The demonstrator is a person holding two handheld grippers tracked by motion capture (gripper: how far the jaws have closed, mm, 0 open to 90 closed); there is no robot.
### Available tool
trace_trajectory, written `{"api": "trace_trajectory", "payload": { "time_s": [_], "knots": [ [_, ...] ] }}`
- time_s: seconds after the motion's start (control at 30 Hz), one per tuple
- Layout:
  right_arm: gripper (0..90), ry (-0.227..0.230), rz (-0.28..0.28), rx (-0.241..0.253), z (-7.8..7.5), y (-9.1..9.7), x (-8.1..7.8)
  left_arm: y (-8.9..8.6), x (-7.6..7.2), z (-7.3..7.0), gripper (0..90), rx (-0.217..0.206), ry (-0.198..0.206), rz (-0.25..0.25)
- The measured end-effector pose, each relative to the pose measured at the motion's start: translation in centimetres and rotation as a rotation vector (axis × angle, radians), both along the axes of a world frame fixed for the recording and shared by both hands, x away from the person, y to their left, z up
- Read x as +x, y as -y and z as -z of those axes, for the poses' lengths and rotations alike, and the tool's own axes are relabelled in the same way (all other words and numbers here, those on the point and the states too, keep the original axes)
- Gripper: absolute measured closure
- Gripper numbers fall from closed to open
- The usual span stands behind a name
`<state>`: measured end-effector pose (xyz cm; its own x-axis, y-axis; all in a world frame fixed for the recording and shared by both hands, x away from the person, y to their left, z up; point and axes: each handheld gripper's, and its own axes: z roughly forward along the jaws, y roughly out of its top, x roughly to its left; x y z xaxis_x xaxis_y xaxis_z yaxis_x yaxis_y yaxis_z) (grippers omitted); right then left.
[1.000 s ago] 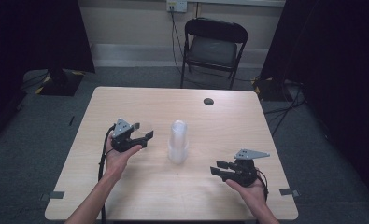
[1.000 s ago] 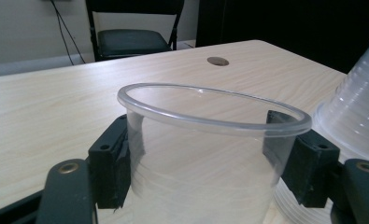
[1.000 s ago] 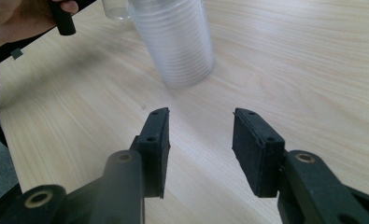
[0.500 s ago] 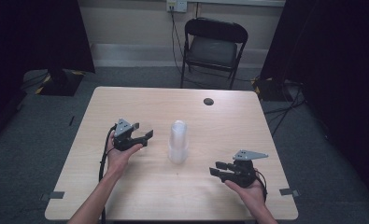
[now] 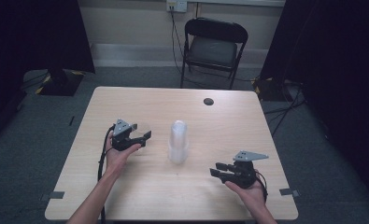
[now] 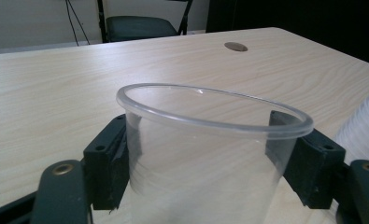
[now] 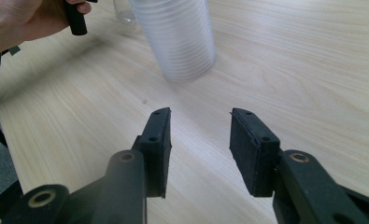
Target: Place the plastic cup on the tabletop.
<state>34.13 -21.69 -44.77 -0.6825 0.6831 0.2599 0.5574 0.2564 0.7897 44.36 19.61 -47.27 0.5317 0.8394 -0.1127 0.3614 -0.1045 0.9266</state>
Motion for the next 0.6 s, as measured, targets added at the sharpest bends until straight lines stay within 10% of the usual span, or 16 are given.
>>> {"api": "trace_trajectory", "payload": {
  "time_s": [0.6],
  "knots": [
    [58.6, 0.002, 0.002, 0.000, -0.11, 0.06, -0.11, 0.44, 0.00, 0.63, 18.3, 0.059, -0.061, 0.023]
  ]
}}
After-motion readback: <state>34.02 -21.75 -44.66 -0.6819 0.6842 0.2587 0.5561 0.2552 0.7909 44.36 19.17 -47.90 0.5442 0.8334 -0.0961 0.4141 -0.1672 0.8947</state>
